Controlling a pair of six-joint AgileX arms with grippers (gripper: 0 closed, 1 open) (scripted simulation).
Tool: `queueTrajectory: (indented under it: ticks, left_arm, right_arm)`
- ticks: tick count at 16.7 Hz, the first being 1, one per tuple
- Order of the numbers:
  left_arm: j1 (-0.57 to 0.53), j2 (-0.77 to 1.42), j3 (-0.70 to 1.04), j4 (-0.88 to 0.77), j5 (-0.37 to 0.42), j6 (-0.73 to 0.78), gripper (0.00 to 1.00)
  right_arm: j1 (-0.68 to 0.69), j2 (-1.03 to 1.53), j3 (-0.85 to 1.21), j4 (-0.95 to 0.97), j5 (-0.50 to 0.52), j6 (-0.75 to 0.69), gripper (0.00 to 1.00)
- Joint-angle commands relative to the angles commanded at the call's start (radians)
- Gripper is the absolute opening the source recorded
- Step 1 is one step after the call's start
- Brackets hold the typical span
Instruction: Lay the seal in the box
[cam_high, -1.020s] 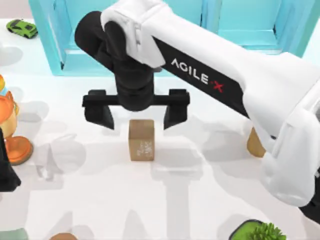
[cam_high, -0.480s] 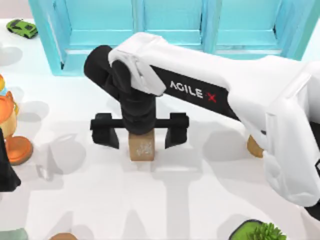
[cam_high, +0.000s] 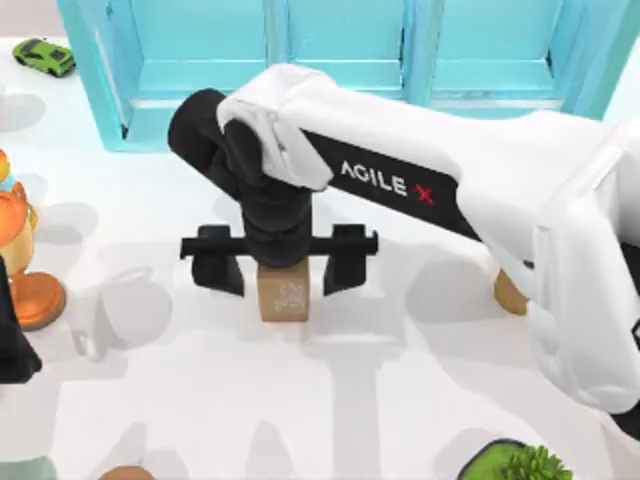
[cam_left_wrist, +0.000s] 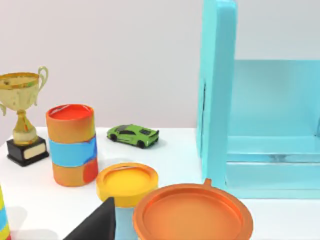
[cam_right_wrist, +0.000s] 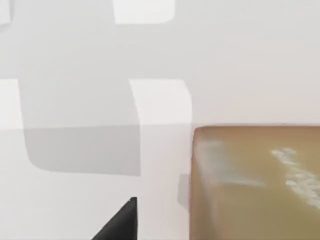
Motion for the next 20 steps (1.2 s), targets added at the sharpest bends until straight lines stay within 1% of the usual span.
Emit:
queueTrajectory:
  ticks: [9, 10, 20]
  left_arm:
    - [0.000, 0.000, 0.000, 0.000, 0.000, 0.000, 1.00]
    - [0.000, 0.000, 0.000, 0.000, 0.000, 0.000, 1.00]
    - [0.000, 0.000, 0.000, 0.000, 0.000, 0.000, 1.00]
  right_arm:
    - [0.000, 0.000, 0.000, 0.000, 0.000, 0.000, 0.02]
    - [0.000, 0.000, 0.000, 0.000, 0.000, 0.000, 0.00]
    - [0.004, 0.007, 0.015, -0.014, -0.001, 0.002, 0.00]
